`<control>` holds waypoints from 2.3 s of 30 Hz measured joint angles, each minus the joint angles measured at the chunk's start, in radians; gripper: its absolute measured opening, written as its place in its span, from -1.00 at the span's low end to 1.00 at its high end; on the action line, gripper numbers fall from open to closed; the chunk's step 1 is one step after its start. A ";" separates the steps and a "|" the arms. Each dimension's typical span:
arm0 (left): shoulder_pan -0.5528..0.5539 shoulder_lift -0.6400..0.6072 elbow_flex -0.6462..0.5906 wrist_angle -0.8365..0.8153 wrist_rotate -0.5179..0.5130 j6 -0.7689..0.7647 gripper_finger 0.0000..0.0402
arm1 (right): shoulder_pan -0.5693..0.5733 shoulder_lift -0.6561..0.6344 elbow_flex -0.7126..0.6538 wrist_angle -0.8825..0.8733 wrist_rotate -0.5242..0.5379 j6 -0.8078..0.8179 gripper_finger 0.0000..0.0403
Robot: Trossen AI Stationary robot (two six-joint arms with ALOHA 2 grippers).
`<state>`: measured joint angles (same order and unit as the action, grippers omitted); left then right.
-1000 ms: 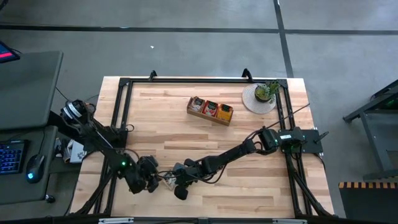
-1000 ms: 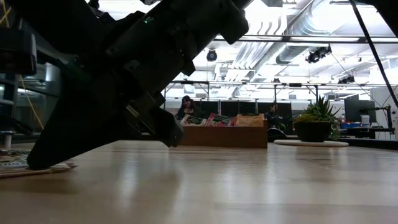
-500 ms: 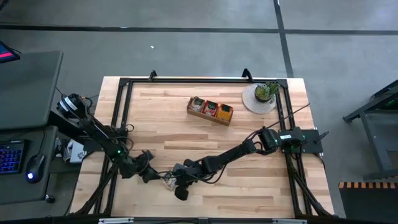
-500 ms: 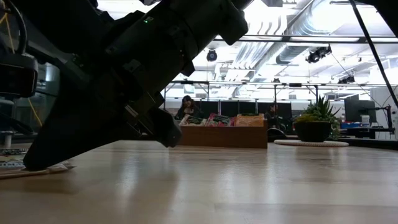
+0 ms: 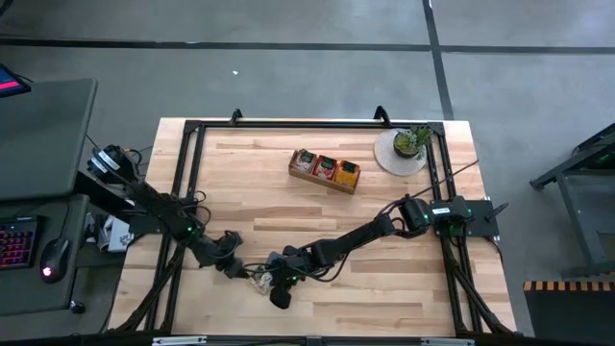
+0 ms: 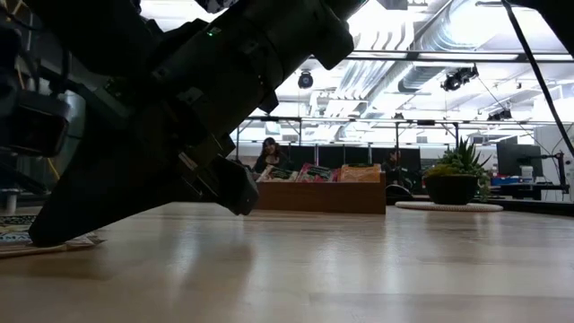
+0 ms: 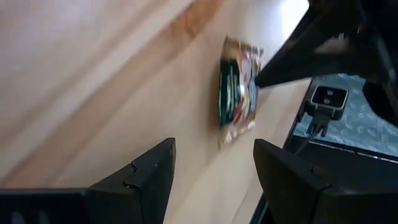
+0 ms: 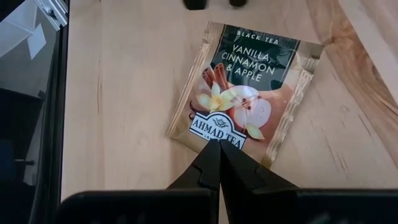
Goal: Pick & Place Tea
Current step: Put the brown tea bag into the left section of the wooden organizer
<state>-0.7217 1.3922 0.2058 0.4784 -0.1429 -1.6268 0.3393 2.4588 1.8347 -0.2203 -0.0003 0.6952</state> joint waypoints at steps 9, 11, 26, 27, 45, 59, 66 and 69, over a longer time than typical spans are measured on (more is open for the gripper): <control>0.103 0.000 0.000 -0.003 0.084 0.080 0.08 | -0.009 0.000 0.000 0.006 0.002 -0.008 -1.00; 0.113 0.000 0.000 -0.003 0.110 0.091 0.08 | -0.011 0.000 0.000 0.010 0.002 -0.015 -1.00; 0.114 0.002 0.003 -0.006 0.129 0.084 0.08 | -0.055 0.006 -0.002 0.087 -0.001 -0.024 -1.00; 0.114 0.002 0.003 -0.005 0.129 0.082 0.08 | -0.059 0.006 -0.002 0.091 -0.001 -0.024 -1.00; 0.113 0.010 0.006 -0.006 0.080 0.042 -0.50 | -0.085 0.006 -0.002 0.129 -0.020 -0.027 -1.00; 0.112 0.010 0.006 -0.010 0.057 0.057 -0.99 | -0.085 0.005 -0.001 0.127 -0.078 -0.042 -1.00; 0.112 0.010 0.006 -0.010 0.040 0.071 -1.00 | -0.084 -0.055 -0.002 0.008 -0.075 -0.089 -1.00; 0.113 0.010 0.006 -0.010 0.039 0.081 -1.00 | -0.087 -0.107 -0.002 -0.065 -0.064 -0.116 -1.00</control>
<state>-0.6090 1.4021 0.2123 0.4686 -0.1043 -1.5457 0.2524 2.3513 1.8324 -0.2857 -0.0643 0.5791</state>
